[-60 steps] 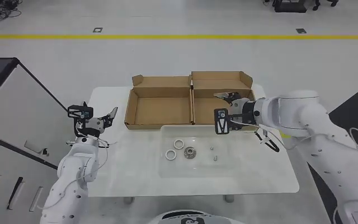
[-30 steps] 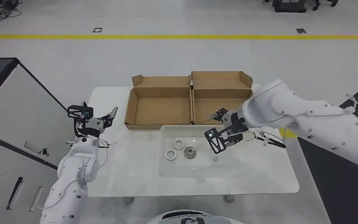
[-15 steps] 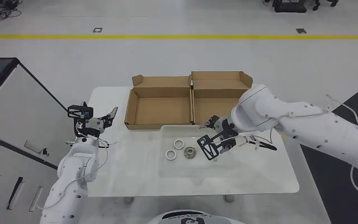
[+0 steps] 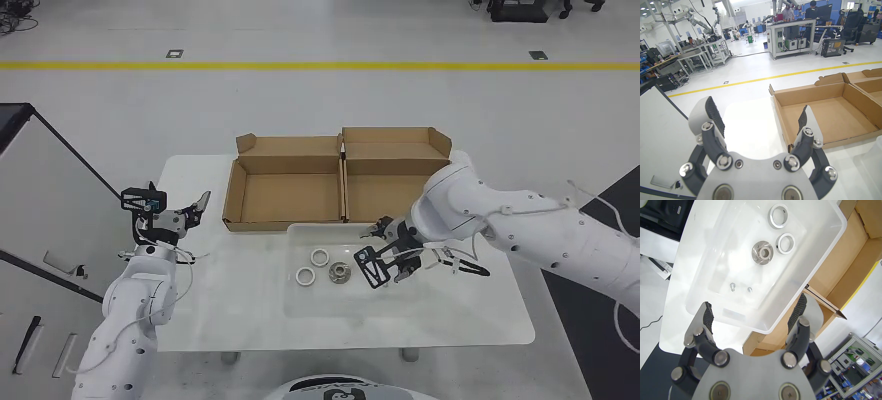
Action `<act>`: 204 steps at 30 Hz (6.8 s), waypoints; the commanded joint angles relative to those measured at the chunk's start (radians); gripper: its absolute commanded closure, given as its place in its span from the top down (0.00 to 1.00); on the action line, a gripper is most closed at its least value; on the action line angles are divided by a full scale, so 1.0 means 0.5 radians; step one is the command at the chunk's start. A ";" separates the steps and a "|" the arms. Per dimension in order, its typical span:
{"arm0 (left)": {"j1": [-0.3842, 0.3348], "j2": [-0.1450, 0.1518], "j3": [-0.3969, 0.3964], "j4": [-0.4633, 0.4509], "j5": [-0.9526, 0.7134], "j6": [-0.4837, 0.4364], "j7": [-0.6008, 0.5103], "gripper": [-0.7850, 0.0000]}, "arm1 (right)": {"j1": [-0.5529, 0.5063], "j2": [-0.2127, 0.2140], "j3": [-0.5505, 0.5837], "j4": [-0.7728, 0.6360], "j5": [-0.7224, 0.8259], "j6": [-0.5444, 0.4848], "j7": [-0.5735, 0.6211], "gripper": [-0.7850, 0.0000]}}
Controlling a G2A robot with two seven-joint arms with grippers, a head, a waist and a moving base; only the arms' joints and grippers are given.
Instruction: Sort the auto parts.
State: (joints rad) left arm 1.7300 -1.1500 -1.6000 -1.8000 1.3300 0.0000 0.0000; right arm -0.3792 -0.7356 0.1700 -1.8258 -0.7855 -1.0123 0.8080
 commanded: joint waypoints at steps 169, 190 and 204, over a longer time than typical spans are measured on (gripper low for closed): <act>0.000 0.000 0.000 0.000 0.000 0.000 0.000 1.00 | 0.185 0.055 0.150 -0.006 0.389 0.000 -0.043 0.00; 0.000 0.000 0.000 0.000 0.000 0.000 0.000 1.00 | 0.394 -0.182 0.000 0.424 -0.005 0.000 -0.917 0.00; 0.000 0.000 0.000 0.000 0.000 0.000 0.000 1.00 | 0.501 -0.081 0.000 0.563 -0.055 0.000 -1.781 0.00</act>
State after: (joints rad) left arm 1.7300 -1.1500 -1.6000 -1.8000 1.3300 0.0000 0.0000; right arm -0.1291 -0.7814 0.1700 -1.5450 -0.8151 -1.0123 -0.0475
